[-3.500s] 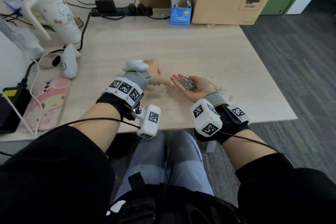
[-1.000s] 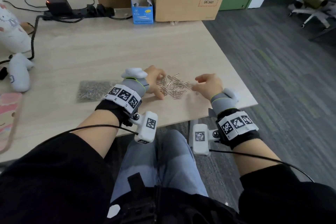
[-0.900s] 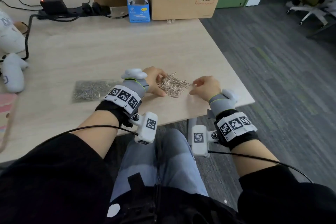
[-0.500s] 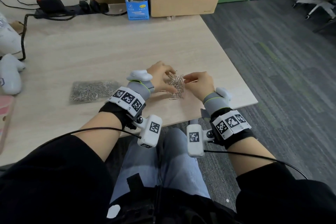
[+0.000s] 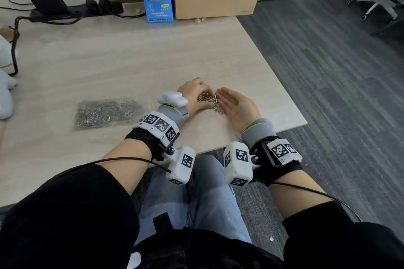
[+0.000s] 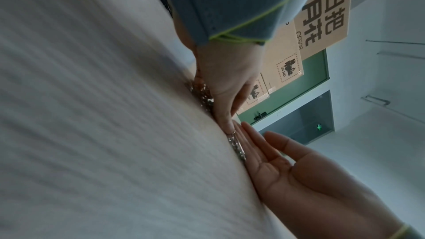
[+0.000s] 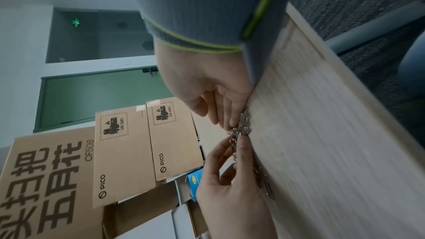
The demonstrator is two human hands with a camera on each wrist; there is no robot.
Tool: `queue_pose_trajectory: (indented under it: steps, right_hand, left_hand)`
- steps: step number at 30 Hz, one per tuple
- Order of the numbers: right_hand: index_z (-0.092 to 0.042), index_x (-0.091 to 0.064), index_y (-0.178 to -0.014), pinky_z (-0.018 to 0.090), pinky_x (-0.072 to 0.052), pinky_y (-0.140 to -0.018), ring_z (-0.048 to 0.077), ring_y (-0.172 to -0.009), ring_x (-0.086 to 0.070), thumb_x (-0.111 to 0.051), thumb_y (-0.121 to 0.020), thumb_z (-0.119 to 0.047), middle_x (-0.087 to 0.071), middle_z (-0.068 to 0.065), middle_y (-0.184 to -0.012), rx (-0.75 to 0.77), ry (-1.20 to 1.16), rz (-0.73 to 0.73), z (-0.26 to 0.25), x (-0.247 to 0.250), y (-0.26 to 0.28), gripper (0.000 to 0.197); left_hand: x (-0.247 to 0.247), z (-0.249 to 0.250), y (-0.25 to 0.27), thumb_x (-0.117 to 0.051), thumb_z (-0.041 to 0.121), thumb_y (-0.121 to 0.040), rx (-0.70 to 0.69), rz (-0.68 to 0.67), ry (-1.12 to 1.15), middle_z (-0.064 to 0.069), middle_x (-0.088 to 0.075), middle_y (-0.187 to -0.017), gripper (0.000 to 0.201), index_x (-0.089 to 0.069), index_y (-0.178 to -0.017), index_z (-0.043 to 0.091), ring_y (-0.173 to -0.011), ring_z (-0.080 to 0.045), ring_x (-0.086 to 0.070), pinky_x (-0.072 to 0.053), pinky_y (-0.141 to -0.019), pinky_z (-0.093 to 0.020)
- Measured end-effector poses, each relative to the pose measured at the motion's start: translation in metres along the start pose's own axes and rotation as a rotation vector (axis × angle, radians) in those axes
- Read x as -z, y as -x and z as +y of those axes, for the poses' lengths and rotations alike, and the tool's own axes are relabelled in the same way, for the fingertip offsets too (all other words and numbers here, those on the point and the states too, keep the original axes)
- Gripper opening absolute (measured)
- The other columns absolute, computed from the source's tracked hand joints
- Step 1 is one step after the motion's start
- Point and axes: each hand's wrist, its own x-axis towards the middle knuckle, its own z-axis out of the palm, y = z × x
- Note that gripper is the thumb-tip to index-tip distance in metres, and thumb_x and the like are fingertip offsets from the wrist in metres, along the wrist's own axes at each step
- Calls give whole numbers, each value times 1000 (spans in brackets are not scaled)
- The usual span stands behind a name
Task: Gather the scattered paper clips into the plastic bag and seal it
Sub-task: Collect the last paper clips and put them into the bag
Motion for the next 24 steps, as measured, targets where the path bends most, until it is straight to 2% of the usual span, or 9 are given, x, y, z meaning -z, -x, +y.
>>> queue_pose_trajectory:
  steps: [2,4,7,9,13,17,19,21,24]
  right_hand:
    - [2,-57,-97,23,-52,-81,24,-101,-60,-37,-97,-4,-61,14,-104,-35,-15,-4,-3,0,-2,20]
    - [0,-57,-91,21,-54,-76,22,-95,-63,-36,-97,-4,-62,13,-101,-61,-18,1,-5,1,-5,22]
    - [0,-56,-90,29,-50,-91,28,-119,-55,-31,-98,-6,-57,19,-121,-82,-13,-6,-6,0,-5,27]
    - [1,-55,-92,34,-43,-100,30,-128,-48,-30,-99,-11,-51,21,-134,-106,-47,-9,-8,1,-6,29]
    - [1,-55,-95,35,-46,-97,32,-128,-49,-32,-100,-20,-50,21,-135,-159,-103,-21,-13,2,-9,32]
    - [1,-55,-96,28,-57,-72,29,-93,-63,-32,-100,-23,-63,18,-103,-158,-121,-32,-18,1,-9,34]
    - [1,-57,-96,28,-58,-68,25,-79,-68,-32,-100,-24,-68,15,-89,-157,-128,-45,-19,-1,-10,36]
    - [0,-58,-94,28,-58,-66,24,-66,-71,-32,-101,-25,-72,14,-75,-164,-133,-64,-20,-5,-10,37]
    - [0,-58,-90,32,-58,-61,25,-57,-70,-30,-101,-23,-71,14,-66,-181,-194,-98,-20,-10,-8,38]
  left_hand:
    - [0,1,-3,-71,31,-76,-9,12,-1,-7,-59,-106,27,-67,-99,16,-100,-22,-54,-30,-73,-23]
    - [1,2,-7,-70,29,-77,-17,-6,-14,-8,-60,-104,22,-68,-95,16,-100,-22,-55,-32,-74,-24]
    - [3,-1,-11,-71,25,-75,11,-27,1,-5,-63,-97,16,-68,-88,16,-95,-22,-58,-42,-80,-30]
    - [5,-3,-13,-74,23,-72,46,-10,60,-1,-63,-85,12,-68,-80,17,-86,-21,-60,-46,-77,-31]
    - [15,-4,-18,-78,23,-68,94,28,156,0,-61,-70,11,-71,-74,18,-65,-11,-53,-40,-62,-23]
    - [25,6,-23,-79,19,-68,77,43,334,5,-60,-56,13,-68,-66,24,-43,-1,-54,-47,-56,-23]
    - [28,13,-27,-80,19,-67,46,32,389,8,-62,-51,17,-66,-63,28,-47,-9,-58,-50,-55,-24]
    - [30,23,-31,-80,20,-66,-3,6,392,7,-63,-55,17,-66,-63,29,-56,-15,-59,-52,-63,-29]
    - [28,41,-34,-79,17,-68,-65,-17,346,0,-64,-65,12,-69,-69,24,-62,-9,-56,-49,-70,-28]
